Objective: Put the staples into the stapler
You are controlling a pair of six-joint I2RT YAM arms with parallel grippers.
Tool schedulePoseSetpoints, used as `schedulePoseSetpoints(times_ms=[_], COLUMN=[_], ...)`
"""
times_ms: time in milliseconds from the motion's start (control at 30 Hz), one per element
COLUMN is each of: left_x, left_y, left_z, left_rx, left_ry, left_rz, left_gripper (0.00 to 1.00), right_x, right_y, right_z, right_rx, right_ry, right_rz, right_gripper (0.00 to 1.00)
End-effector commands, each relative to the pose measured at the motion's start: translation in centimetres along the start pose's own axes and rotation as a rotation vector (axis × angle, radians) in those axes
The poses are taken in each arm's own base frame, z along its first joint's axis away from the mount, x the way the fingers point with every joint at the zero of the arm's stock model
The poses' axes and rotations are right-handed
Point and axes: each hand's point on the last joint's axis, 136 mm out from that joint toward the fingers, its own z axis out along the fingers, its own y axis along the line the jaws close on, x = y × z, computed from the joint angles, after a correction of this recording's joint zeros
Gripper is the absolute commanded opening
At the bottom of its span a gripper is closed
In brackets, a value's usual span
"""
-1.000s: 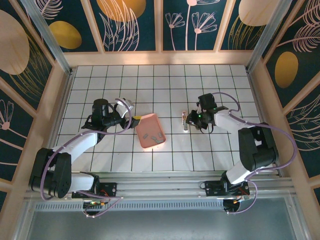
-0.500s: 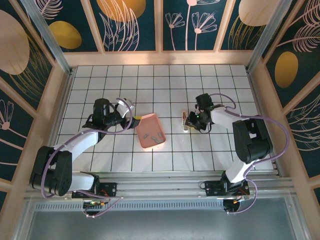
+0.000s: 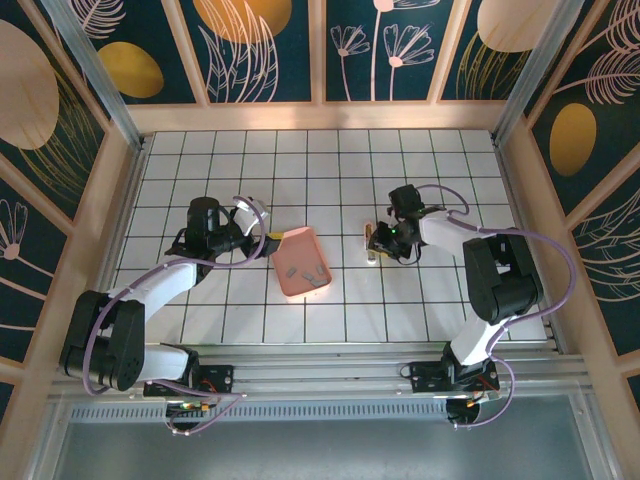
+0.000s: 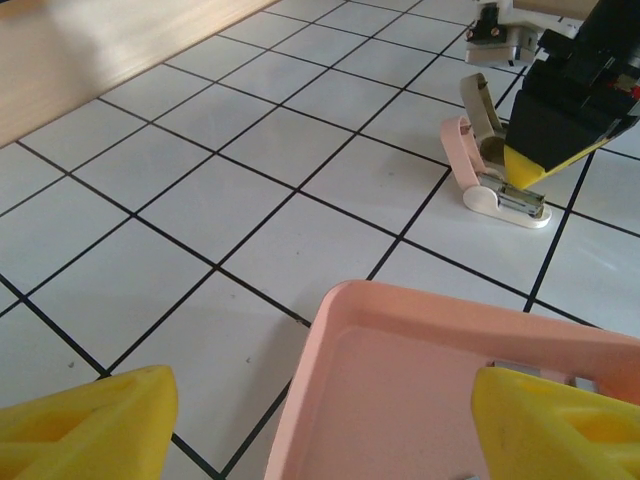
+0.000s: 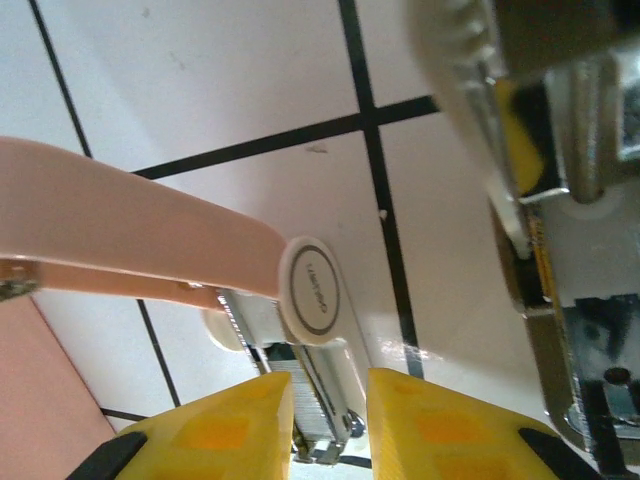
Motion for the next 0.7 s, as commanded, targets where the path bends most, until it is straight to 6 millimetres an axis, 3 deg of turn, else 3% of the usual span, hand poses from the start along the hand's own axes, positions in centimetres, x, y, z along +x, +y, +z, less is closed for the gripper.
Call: schedulePoseSetpoints(times_ms=[0, 367, 667], left_x=[-0.2, 0.3, 0.5], left_y=[0.2, 0.2, 0.3], left_z=[0.3, 0.5, 0.5], left_rx=[0.001, 0.006, 0.002], left_ry=[0.011, 0.025, 0.031], left_rz=[0.015, 0.012, 0.017], left_gripper=[0.77, 0.77, 0.76], right_x=[-0.8, 0.1, 0.8], right_y=[0.6, -0.3, -1.4], right_z=[-0.7, 0.5, 1.8], right_rx=[0.013, 0.051, 0.091], right_ry=[-0.025, 0.007, 0.040], right_rz=[-0.030, -0.048, -0.060], right_gripper=[0.27, 0.26, 0.18])
